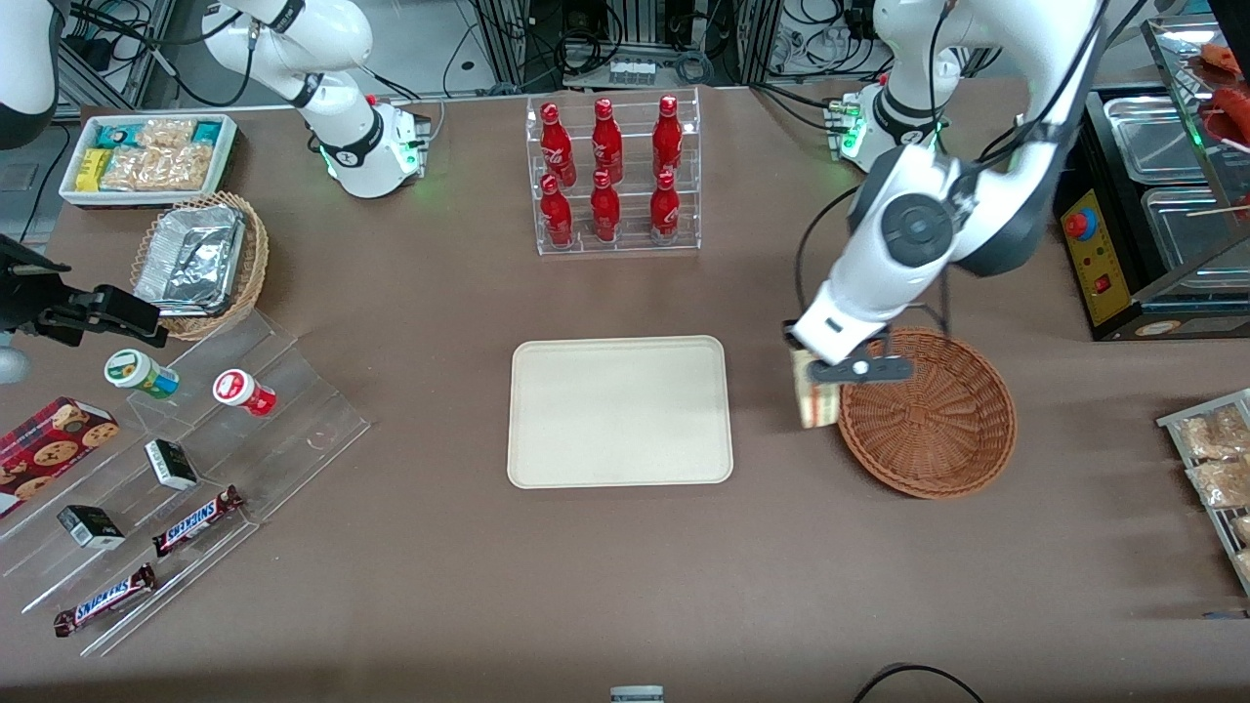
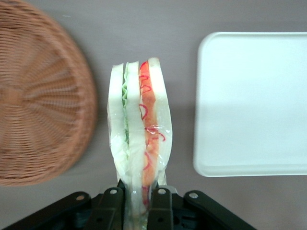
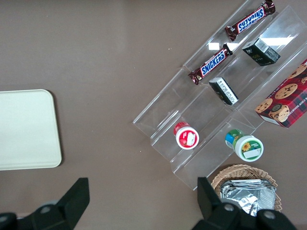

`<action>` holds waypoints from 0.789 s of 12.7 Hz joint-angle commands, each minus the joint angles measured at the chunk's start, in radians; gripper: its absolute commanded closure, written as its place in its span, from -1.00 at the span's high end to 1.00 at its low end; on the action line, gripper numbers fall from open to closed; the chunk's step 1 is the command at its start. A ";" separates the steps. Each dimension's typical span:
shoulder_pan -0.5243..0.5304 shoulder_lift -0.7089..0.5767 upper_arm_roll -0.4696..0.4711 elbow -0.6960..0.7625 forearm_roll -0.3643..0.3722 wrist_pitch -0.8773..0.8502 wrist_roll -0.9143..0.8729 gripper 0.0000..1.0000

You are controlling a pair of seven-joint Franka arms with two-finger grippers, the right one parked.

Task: Place sandwich from basket to tray
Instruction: 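Lift the sandwich and carry it over the cream tray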

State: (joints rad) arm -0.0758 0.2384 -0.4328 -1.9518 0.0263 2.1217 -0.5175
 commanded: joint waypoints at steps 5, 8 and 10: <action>-0.143 0.243 -0.009 0.255 0.033 -0.023 -0.073 -1.00; -0.186 0.334 -0.007 0.344 0.087 -0.023 -0.130 -1.00; -0.214 0.384 -0.006 0.384 0.093 -0.020 -0.133 -1.00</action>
State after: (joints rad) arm -0.2587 0.5577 -0.4426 -1.6476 0.0971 2.1221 -0.6226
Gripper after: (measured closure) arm 0.841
